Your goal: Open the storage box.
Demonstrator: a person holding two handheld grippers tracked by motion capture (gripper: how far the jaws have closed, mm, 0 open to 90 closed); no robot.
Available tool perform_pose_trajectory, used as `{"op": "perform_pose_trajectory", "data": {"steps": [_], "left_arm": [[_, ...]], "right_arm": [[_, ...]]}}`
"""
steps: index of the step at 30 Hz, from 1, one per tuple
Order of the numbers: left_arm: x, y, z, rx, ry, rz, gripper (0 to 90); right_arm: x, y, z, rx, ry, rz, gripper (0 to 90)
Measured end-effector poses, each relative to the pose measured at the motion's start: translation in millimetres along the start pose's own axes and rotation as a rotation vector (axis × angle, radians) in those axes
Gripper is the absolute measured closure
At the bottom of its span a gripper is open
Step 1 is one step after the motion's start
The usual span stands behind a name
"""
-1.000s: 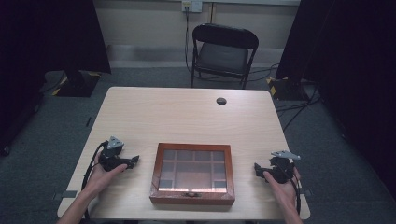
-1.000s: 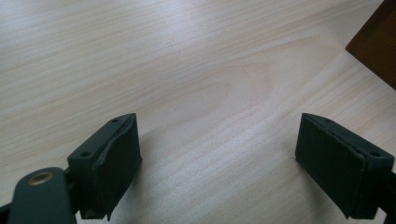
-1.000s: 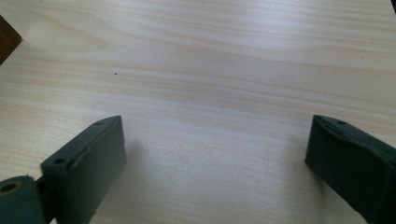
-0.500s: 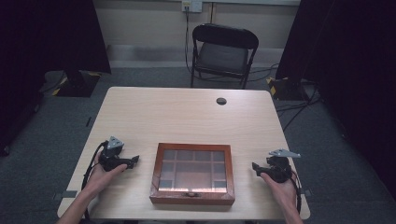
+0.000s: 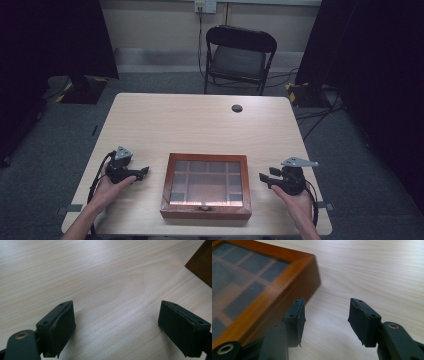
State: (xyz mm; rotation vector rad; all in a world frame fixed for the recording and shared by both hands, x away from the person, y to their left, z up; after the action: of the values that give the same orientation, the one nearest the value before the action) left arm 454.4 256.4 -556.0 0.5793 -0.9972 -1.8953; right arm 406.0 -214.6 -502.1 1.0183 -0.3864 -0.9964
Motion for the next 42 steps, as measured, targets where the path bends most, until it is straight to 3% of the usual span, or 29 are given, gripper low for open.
{"op": "perform_pose_trajectory", "data": {"steps": [12, 16, 17, 18, 19, 23, 24, 26, 32, 42], "left_arm": [[0.2, -0.1, 0.1, -0.001, 0.0, 0.001, 13.4], [-0.1, -0.3, 0.4, -0.004, 0.001, -0.003, 13.4], [0.1, -0.2, 0.2, -0.002, 0.001, -0.001, 13.4], [0.1, -0.2, 0.2, -0.002, 0.001, -0.001, 13.4], [0.0, -0.2, 0.3, -0.003, 0.001, -0.001, 13.4], [0.0, -0.2, 0.3, -0.002, 0.003, 0.0, 13.4], [-0.1, -0.3, 0.5, -0.004, 0.002, -0.002, 13.5], [0.1, -0.2, 0.3, -0.003, 0.002, 0.0, 13.5], [0.1, -0.4, 0.6, -0.003, 0.005, 0.001, 13.6], [2.1, -0.6, 1.2, 0.005, 0.004, 0.013, 14.0]], "right_arm": [[-51.8, 26.8, 3.0, 0.06, 0.149, 0.064, 50.8], [-68.0, 30.2, 0.1, 0.058, 0.189, 0.087, 50.8], [-79.7, 32.3, -1.6, 0.053, 0.219, 0.101, 50.8], [-79.7, 32.3, -1.6, 0.053, 0.219, 0.101, 50.8], [-89.8, 34.5, -3.3, 0.049, 0.245, 0.106, 50.6], [-102.9, 36.8, -6.4, 0.041, 0.276, 0.12, 50.4], [-111.9, 37.4, -8.0, 0.035, 0.308, 0.124, 50.4], [-127.6, 35.8, -10.9, 0.02, 0.354, 0.148, 54.6], [-153.5, 24.0, -15.0, -0.023, 0.455, 0.176, 62.7], [-175.8, 9.1, -19.4, -0.071, 0.544, 0.216, 72.0]]}}
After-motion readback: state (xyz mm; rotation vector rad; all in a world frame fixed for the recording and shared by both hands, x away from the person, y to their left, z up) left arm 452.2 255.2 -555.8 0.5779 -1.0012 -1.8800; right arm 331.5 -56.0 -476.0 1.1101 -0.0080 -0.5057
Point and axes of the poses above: each handheld gripper's, and its own axes: z roughly backward along the jaws, y roughly out of its top, x roughly to its right, the point moved 8 cm from there along -z, roughly forward along the jaws, and after that the axes turned 8 degrees about x, right-handed, at the moved point
